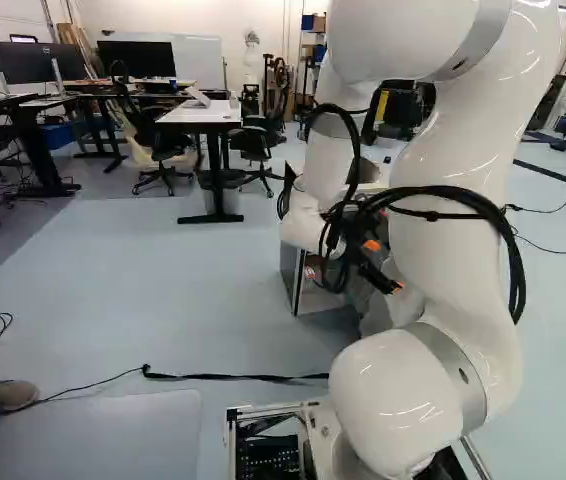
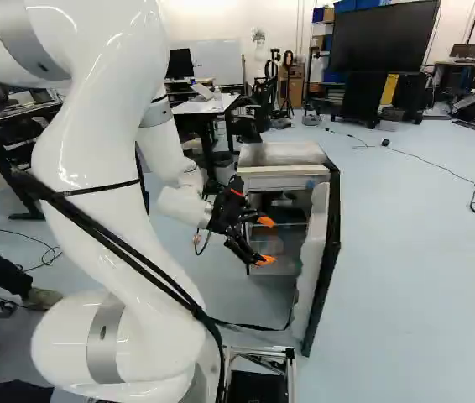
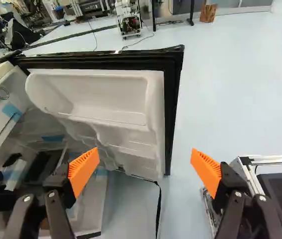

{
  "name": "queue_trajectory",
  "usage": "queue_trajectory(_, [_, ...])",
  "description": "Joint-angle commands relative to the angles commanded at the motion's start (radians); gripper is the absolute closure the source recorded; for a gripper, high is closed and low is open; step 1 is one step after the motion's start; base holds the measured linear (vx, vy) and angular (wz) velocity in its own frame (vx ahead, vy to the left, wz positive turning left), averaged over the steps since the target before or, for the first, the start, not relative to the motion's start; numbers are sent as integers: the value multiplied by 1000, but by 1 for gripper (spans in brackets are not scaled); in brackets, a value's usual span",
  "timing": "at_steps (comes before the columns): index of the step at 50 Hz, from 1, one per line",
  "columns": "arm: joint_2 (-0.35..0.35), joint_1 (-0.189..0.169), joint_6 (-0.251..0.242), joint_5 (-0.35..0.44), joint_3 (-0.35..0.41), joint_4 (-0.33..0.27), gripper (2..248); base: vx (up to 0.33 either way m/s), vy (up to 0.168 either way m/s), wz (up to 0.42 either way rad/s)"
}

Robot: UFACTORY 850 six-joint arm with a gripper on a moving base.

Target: Open the fridge door

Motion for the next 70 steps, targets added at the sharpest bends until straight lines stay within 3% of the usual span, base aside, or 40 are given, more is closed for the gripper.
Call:
queue_trajectory(19, [-8, -14, 0, 96, -14, -12, 3, 0, 0, 0])
queue_trajectory(44, [-66, -144, 0, 104, -121, -14, 3, 0, 0, 0])
queue_trajectory(70, [-71, -154, 0, 104, -129, -14, 3, 0, 0, 0])
